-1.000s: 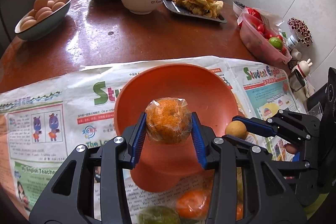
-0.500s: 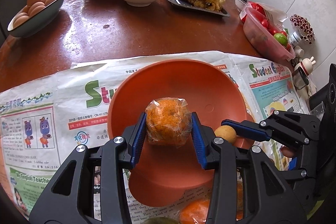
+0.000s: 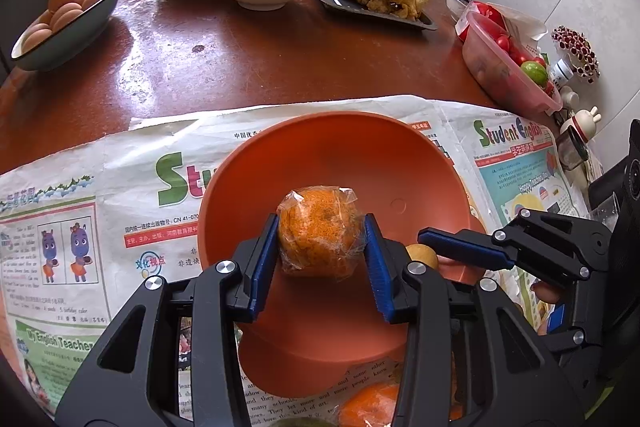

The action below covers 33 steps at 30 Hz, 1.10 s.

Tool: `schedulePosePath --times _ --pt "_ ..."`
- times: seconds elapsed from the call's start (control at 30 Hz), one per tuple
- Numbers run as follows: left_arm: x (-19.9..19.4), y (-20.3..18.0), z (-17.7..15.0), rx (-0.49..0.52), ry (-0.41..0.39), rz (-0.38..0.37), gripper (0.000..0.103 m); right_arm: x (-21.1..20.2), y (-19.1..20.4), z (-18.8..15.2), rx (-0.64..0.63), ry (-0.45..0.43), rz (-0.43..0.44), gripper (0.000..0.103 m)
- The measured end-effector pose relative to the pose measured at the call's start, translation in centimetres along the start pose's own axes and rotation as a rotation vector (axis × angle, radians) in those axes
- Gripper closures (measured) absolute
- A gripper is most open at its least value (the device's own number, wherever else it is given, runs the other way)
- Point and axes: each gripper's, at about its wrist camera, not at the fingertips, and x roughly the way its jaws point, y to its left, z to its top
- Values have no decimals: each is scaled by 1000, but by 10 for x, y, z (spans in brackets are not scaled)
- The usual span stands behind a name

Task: Organize fruits
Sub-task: 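Lift the bagged mandarin with left gripper while right gripper carries yellow fruit to the orange bowl, then lower both fruits into the orange bowl and open both grippers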

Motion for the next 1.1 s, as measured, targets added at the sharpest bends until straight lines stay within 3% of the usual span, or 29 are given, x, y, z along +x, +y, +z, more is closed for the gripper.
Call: schedulePosePath --times 0.47,0.57,1.1 --pt "-5 -1 -1 -5 -12 -7 69 -14 -1 -6 12 -31 -17 60" --pt "-9 -1 -1 -6 -22 0 60 -18 -1 -6 15 -37 -21 58" --pt "-29 -6 -8 -4 -62 28 46 -37 -1 -13 43 -75 -53 43"
